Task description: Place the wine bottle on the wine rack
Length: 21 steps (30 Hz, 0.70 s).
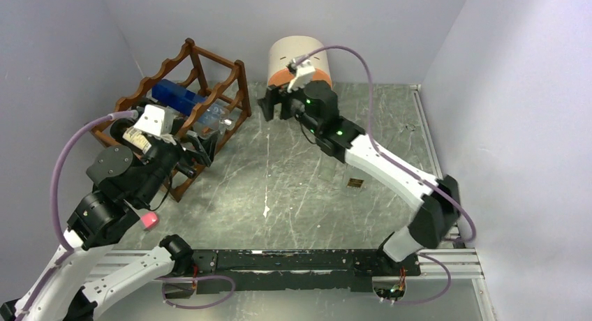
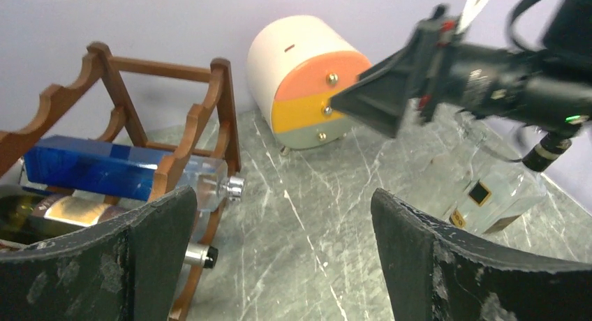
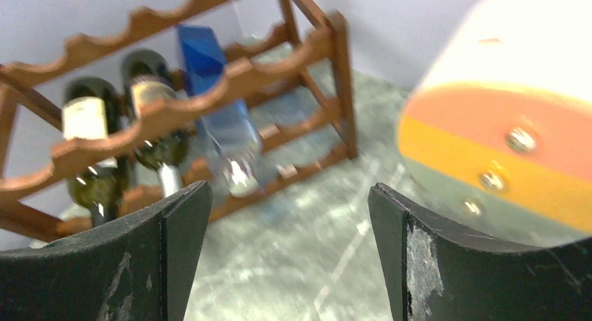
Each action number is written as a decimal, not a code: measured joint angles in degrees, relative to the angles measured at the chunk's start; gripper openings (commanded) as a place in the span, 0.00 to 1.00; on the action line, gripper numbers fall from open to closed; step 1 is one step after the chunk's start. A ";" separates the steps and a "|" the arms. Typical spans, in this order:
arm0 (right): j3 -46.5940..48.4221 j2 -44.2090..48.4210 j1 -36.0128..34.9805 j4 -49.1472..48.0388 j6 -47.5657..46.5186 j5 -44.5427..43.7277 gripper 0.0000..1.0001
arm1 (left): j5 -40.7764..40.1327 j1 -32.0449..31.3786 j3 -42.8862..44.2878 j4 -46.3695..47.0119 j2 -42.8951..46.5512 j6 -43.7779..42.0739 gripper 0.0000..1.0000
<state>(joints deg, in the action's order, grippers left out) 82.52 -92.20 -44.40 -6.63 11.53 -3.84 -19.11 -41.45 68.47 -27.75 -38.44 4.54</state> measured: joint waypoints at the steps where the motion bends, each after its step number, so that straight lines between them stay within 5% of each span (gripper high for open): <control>1: -1.51 2.62 0.04 2.60 -0.28 -1.90 0.86 | 0.02 0.00 -1.25 0.50 0.52 0.26 0.98; 12: -11.41 26.53 0.09 18.56 -0.04 -25.88 0.83 | 1.60 0.00 -8.39 2.56 1.77 2.86 0.98; 21: -10.84 21.97 0.09 28.44 2.08 -36.26 0.82 | 4.28 0.00 -10.38 3.13 1.42 4.59 0.98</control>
<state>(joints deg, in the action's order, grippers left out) 71.68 -70.24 -44.31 21.80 13.61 -40.10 -14.83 -41.45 58.08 -24.62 -37.01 9.13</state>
